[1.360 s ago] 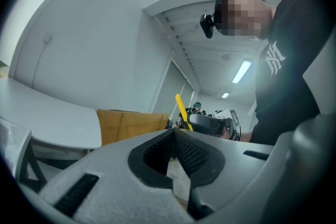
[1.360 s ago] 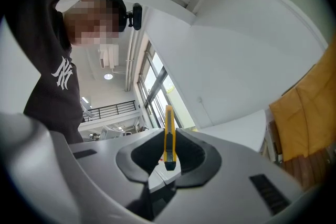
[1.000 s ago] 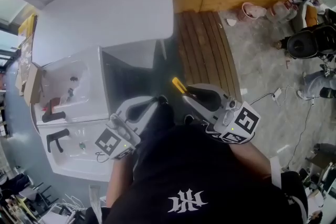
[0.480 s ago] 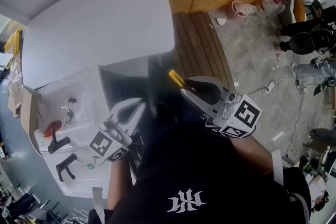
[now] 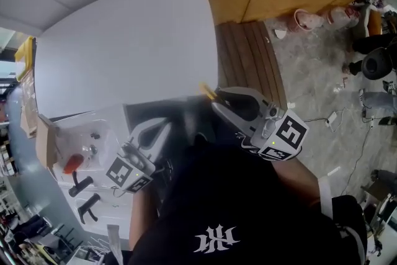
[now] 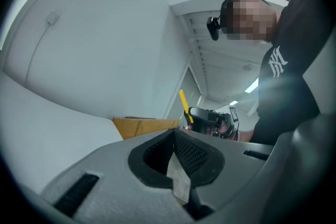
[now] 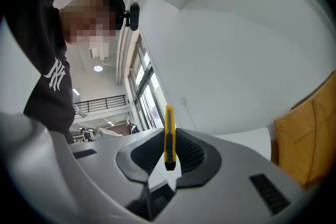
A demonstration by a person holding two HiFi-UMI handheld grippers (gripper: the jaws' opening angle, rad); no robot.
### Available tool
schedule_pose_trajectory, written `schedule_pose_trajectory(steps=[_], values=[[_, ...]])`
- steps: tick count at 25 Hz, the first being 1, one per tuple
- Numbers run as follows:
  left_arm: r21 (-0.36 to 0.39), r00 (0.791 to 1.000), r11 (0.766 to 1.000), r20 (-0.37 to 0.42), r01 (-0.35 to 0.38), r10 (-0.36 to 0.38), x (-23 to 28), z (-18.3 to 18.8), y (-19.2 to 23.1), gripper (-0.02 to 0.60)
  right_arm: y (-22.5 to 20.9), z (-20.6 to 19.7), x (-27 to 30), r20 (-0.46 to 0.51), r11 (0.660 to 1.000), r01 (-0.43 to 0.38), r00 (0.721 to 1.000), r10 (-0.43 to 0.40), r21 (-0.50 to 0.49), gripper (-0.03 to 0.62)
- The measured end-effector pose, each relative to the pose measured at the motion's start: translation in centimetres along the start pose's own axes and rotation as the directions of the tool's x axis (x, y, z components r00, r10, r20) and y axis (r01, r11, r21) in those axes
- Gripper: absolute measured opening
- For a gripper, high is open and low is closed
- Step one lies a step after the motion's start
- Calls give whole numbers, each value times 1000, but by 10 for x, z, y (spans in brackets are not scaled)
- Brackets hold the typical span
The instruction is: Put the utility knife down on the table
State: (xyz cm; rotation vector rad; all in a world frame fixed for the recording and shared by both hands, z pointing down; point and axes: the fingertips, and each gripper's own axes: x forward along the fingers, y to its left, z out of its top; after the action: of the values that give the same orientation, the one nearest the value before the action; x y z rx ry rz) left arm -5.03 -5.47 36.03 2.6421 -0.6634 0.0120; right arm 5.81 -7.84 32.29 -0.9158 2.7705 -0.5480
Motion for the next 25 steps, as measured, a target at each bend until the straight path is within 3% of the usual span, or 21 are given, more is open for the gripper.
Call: schedule_pose_trajectory(steps=[6, 11, 14, 18, 22, 25], values=[[26, 999, 999, -28, -41, 42, 73, 38, 40, 6, -83, 31, 20, 3, 997, -54, 999, 54, 54, 55], [-6, 993, 995, -61, -97, 96, 125, 39, 84, 5, -150, 29, 41, -26, 984, -101, 994, 106, 145, 55], [-20, 989, 991, -74, -130, 128, 130, 34, 121, 6, -170, 12, 76, -68, 977, -131, 987, 144, 167, 55], [-53, 992, 993, -60, -110, 107, 117, 21, 186, 5, -190, -28, 146, -139, 980, -121, 980, 143, 158, 55], [-136, 994, 987, -69, -91, 83, 102, -14, 252, 6, -222, -84, 210, -270, 991, -55, 959, 86, 121, 55], [-171, 988, 980, -130, -106, 84, 94, -46, 291, 5, -253, -125, 242, -332, 983, -6, 941, 68, 184, 55]])
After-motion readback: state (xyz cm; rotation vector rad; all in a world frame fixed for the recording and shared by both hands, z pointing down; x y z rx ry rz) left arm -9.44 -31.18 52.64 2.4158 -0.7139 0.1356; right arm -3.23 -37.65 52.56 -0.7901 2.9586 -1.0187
